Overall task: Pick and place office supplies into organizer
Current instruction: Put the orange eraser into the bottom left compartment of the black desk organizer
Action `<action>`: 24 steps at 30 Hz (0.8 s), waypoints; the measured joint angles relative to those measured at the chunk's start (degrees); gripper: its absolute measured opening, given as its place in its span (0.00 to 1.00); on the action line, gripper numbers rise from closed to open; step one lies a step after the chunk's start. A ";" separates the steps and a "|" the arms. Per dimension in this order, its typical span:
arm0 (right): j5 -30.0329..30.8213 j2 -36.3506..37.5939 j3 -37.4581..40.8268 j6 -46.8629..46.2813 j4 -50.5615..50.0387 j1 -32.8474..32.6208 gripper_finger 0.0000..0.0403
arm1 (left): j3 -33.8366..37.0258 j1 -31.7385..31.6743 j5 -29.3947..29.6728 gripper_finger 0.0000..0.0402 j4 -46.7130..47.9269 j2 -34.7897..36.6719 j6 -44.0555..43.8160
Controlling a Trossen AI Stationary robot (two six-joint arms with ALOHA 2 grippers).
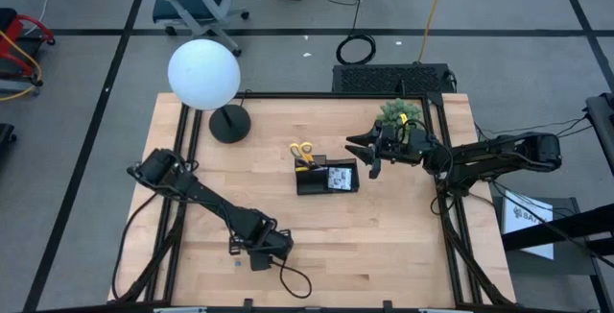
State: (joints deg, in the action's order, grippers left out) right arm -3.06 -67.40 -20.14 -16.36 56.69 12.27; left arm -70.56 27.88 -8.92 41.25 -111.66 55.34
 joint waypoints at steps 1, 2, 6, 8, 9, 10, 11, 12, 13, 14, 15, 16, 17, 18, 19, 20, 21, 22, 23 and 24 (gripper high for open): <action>0.00 0.00 0.00 0.00 0.02 0.00 0.32 | -0.25 -0.01 0.05 0.16 0.38 -0.02 0.02; -0.01 0.00 0.00 0.00 0.02 0.00 0.32 | -0.48 -0.02 0.03 0.16 0.65 -0.01 0.01; -0.01 0.00 0.00 0.00 0.02 0.00 0.32 | -0.92 0.00 0.30 0.16 1.12 0.39 -0.36; -0.01 0.00 0.00 0.00 0.01 0.00 0.32 | -0.92 0.00 0.88 0.16 0.64 0.65 -0.16; -0.01 0.01 0.00 0.00 0.02 0.00 0.32 | -1.00 -0.04 1.52 0.16 0.18 0.69 -0.12; -0.01 0.00 0.00 0.00 0.02 0.00 0.32 | -1.06 -0.09 2.30 0.16 0.03 0.71 -0.14; 0.00 0.00 0.00 0.00 0.00 0.00 0.32 | -1.08 -0.13 2.97 0.16 0.14 0.73 -0.18; -0.01 0.00 0.00 0.00 0.02 0.00 0.32 | -1.08 -0.17 3.39 0.16 0.37 0.75 -0.22; 0.00 0.00 0.00 0.00 0.02 0.00 0.32 | -1.08 -0.16 3.88 0.16 0.46 0.77 -0.21; -0.01 0.00 0.00 -0.01 0.00 0.00 0.32 | -1.08 -0.11 4.43 0.16 0.53 0.79 -0.19; 0.00 0.01 0.00 0.00 0.01 0.00 0.32 | -1.10 -0.05 4.99 0.16 0.58 0.82 -0.18; -0.01 0.00 0.00 0.00 0.02 0.00 0.32 | -1.12 -0.02 5.38 0.16 0.63 0.84 -0.18; -0.01 0.00 0.00 -0.02 0.00 0.00 0.32 | -1.12 -0.04 5.65 0.16 0.72 0.84 -0.16; -0.01 0.00 0.00 0.00 0.00 0.00 0.32 | -1.12 -0.08 5.91 0.16 0.82 0.86 -0.18; -0.01 0.00 0.00 0.00 0.02 0.00 0.32 | -1.12 -0.11 6.16 0.16 0.86 0.88 -0.18; 0.00 0.00 0.00 0.00 0.00 0.00 0.32 | -1.12 -0.11 6.40 0.16 0.90 0.90 -0.09; 0.00 0.01 0.00 0.00 0.00 0.00 0.32 | -1.14 -0.11 6.78 0.16 0.92 0.93 0.00; 0.00 0.00 0.00 0.00 0.00 0.00 0.32 | -1.26 -0.09 7.46 0.16 1.04 0.93 0.00; -0.01 0.00 0.00 0.00 0.02 0.00 0.32 | -1.52 -0.07 8.56 0.16 1.19 0.93 -0.17; -0.01 0.00 0.00 0.00 0.02 0.00 0.32 | -1.96 -0.08 9.66 0.16 1.27 0.93 -0.47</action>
State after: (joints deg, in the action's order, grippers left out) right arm -3.06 -67.40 -20.14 -16.36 56.70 12.27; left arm -72.52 27.80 0.74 42.52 -110.74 54.87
